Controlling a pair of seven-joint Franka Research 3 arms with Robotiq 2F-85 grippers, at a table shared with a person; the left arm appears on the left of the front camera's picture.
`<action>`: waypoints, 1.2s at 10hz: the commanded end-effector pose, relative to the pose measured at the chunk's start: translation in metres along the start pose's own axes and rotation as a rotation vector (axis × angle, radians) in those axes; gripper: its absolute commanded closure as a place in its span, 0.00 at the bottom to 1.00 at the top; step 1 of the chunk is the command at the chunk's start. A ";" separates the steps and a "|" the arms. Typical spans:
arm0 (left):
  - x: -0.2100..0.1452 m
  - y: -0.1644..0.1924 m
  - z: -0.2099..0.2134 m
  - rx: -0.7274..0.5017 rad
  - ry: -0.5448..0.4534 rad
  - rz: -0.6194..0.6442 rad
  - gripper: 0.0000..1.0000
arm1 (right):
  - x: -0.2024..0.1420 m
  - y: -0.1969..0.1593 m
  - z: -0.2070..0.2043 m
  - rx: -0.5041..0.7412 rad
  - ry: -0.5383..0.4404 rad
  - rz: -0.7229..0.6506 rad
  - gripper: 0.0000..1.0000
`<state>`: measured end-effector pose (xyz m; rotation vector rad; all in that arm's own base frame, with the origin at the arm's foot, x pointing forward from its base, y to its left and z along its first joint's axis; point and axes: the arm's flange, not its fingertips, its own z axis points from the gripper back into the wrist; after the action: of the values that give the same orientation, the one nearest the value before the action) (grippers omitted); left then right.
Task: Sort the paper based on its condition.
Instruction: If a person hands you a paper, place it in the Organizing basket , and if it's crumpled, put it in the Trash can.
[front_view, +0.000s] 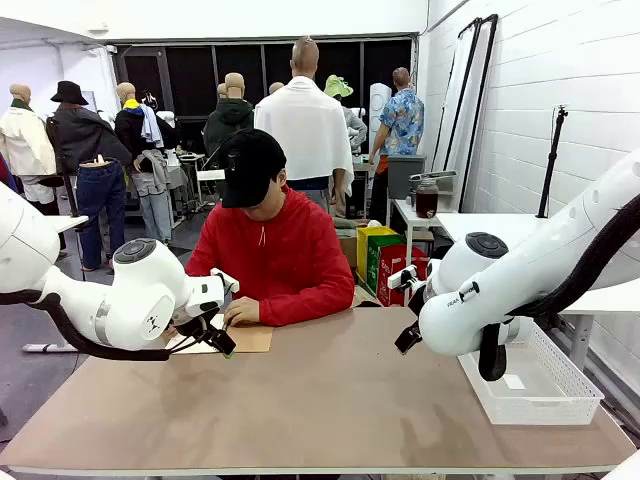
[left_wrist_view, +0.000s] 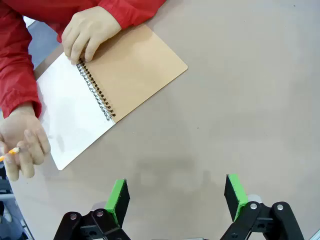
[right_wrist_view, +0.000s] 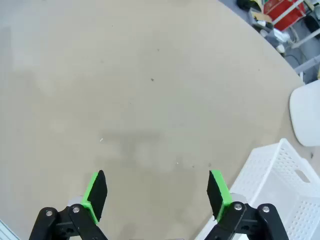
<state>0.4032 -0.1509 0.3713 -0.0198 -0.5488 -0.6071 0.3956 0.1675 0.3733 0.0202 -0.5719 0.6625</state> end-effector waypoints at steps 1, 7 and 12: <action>0.000 0.000 0.000 0.000 0.000 0.000 0.00 | 0.000 0.000 0.000 0.000 0.000 0.000 0.00; 0.000 0.000 0.000 0.000 0.000 0.000 0.00 | 0.000 0.000 0.000 0.000 0.000 0.000 0.00; 0.000 0.000 0.000 0.000 0.000 0.000 0.00 | 0.000 0.000 0.000 0.000 0.000 0.000 0.00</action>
<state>0.4028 -0.1522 0.3713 -0.0193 -0.5489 -0.6100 0.3955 0.1677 0.3733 0.0196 -0.5719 0.6633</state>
